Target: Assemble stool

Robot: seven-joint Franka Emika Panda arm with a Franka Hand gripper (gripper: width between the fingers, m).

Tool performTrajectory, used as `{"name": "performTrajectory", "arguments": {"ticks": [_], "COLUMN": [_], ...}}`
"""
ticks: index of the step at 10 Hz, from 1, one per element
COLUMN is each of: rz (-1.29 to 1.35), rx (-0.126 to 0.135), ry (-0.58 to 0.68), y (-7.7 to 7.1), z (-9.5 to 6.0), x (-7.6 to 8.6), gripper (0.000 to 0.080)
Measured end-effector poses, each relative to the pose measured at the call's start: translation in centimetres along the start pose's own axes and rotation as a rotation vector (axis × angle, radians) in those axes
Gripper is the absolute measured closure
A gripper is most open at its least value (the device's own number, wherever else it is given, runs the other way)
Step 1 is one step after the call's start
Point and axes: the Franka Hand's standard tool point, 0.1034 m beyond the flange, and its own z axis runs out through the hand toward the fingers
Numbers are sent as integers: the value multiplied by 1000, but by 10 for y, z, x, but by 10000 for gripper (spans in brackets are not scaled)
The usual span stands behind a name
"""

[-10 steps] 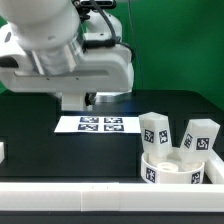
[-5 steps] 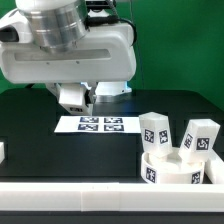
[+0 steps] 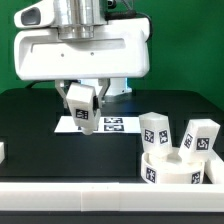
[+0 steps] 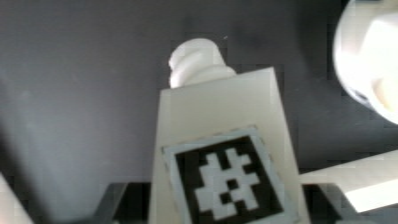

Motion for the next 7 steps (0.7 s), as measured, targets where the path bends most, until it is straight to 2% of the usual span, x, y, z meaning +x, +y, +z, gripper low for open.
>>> {"name": "performTrajectory", "arguments": {"ticks": [1, 2, 3, 4, 6, 7], "rz": [1, -2, -7, -15, -53, -55], "rx": [-9, -23, -36, -20, 9, 20], "ry": [35, 122, 188, 179, 244, 245], "y": [3, 4, 4, -6, -45, -58], "z": [2, 0, 1, -1, -6, -6], "x": [0, 7, 6, 4, 16, 16], "gripper": [479, 479, 479, 479, 479, 479]}}
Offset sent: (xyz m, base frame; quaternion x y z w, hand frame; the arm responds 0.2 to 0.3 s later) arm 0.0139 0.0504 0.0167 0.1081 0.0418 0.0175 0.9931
